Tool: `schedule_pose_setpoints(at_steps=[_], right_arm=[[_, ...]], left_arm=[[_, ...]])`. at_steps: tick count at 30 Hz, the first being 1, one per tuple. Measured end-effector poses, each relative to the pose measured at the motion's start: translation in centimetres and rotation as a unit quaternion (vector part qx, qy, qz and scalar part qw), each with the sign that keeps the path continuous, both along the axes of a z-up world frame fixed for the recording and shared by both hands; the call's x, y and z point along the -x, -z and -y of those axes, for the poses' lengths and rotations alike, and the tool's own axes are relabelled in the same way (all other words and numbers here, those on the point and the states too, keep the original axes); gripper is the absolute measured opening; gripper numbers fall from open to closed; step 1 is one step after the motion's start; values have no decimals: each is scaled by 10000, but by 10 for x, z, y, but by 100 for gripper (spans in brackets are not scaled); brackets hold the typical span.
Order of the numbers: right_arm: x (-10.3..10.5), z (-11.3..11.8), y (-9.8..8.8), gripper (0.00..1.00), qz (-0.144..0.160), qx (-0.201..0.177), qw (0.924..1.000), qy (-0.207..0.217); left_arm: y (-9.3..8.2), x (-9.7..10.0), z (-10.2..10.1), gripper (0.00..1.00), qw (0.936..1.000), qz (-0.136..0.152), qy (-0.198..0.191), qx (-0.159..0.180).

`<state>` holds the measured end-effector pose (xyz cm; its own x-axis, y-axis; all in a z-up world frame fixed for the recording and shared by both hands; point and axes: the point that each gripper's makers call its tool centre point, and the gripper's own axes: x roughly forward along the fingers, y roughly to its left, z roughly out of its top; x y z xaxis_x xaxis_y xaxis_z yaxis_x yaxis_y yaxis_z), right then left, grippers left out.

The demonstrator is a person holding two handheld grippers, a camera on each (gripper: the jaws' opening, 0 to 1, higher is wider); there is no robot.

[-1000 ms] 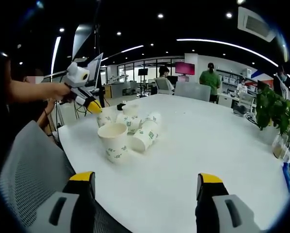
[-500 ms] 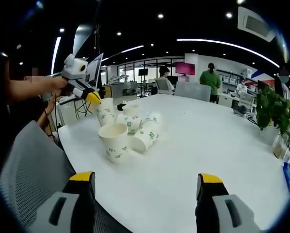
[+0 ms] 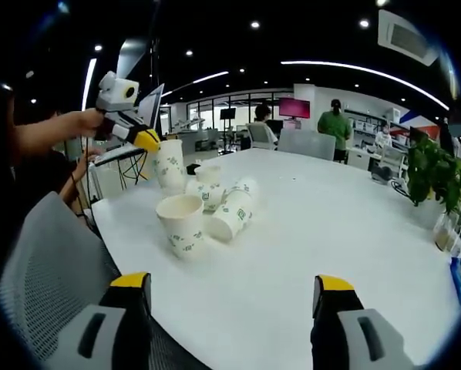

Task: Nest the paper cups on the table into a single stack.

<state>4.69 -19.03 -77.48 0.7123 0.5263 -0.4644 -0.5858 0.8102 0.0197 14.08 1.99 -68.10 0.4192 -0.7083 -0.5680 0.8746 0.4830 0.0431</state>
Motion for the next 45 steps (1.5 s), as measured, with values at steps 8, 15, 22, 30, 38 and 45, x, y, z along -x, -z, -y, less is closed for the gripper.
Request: schedule_pose_setpoints(at_steps=[8,15,22,30,38,45], right_arm=[[0,0,0,88,-12,4,10000,-3],[0,0,1,88,-14,5,10000,-4],[0,0,0,87,-15,-6,10000,-3],[0,0,0,87,-12,-12,10000,12],[0,1,0,86,-19,-11,10000,24],[0,1,0,86,-22,-10,10000,31]], left_arm=[[-15,13,25,0,9993,102,364,-6],[-19,24,43,0,9980,123,624,-13],[-19,31,56,0,9965,141,818,-1],[-9,38,68,0,9945,87,1039,-28],[8,46,78,0,9924,15,1222,-164],[21,49,85,0,9906,14,1320,-356]])
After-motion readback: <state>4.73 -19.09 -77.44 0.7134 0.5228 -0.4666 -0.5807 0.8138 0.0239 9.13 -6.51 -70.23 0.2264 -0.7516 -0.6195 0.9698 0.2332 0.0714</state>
